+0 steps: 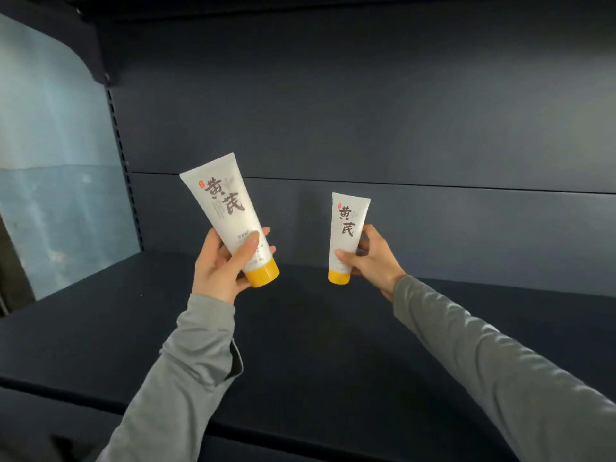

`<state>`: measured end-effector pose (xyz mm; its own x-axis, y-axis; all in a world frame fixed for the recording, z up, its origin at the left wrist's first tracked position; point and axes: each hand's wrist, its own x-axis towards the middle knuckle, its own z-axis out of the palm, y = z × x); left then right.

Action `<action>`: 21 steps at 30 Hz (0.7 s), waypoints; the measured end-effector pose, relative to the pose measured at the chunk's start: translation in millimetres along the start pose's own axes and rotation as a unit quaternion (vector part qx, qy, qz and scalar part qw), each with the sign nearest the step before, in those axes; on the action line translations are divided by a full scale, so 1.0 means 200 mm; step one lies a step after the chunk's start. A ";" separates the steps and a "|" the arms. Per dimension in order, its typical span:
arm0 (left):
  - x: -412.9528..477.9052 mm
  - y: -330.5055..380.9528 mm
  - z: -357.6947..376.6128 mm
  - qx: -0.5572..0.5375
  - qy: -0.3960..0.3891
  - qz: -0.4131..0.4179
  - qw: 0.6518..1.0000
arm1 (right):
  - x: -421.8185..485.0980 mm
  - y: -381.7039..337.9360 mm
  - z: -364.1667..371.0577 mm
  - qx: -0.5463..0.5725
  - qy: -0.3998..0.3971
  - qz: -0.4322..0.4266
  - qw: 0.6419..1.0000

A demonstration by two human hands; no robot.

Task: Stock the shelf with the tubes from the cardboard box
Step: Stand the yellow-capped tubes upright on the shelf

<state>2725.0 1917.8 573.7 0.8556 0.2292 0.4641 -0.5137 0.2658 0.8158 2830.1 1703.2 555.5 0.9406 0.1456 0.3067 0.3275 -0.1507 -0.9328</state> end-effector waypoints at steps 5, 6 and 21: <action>0.01 -0.07 -0.03 -0.038 0.019 -0.022 0.999 | 0.08 0.06 0.09 -0.019 0.031 0.009 0.999; 0.01 -0.06 -0.04 -0.039 0.014 -0.018 0.999 | 0.09 0.07 0.11 -0.021 0.036 0.012 0.999; 0.00 -0.09 -0.02 0.003 0.000 -0.024 1.000 | 0.13 0.17 0.15 -0.098 0.080 0.032 0.991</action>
<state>2734.6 1916.5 558.6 0.8791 0.2164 0.4247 -0.4720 0.2716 0.8387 2863.3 1731.7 526.9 0.9572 -0.0243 0.2882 0.2627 -0.3442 -0.9014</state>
